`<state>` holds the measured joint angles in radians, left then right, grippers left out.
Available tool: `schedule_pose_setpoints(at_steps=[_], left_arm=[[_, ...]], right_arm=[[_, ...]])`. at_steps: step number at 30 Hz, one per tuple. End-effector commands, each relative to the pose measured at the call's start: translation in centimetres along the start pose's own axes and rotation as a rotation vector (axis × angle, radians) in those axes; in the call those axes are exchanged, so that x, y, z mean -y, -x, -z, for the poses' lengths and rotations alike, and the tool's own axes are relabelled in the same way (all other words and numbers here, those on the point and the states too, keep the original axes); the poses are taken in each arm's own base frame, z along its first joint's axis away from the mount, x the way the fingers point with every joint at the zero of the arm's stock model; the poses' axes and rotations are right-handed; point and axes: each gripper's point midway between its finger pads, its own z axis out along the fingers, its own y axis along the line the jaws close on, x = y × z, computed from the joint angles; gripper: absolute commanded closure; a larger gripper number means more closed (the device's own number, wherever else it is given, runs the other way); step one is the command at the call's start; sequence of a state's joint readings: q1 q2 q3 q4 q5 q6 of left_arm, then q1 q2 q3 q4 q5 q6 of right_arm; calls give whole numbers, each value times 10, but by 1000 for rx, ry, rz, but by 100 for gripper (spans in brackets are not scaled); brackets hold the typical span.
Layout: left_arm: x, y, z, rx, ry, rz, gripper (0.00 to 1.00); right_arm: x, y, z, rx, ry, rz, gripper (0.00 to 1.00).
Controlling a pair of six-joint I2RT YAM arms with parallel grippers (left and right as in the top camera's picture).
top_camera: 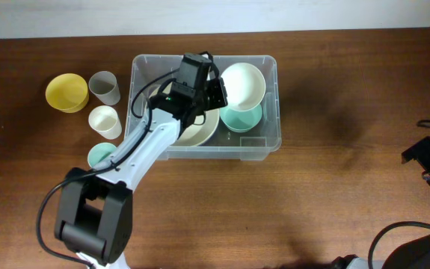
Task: Pack container
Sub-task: 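Carry the white bowl with the left gripper onto the teal bowl, then lower the white bowl into the teal bowl and open the left gripper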
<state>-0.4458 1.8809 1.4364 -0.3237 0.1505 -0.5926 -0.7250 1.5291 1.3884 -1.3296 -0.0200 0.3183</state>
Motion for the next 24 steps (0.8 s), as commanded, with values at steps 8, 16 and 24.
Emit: schedule_pose_setpoints(at_steps=[8, 16, 24], left_arm=[[-16, -23, -19, -85, 44, -21, 99], [-28, -38, -30, -138, 74, -11, 99], [-26, -39, -30, -142, 64, -10, 99]], right_arm=[[1, 0, -2, -4, -3, -14, 1], [1, 0, -2, -4, -4, -14, 1], [1, 0, -2, -4, -3, -14, 1]])
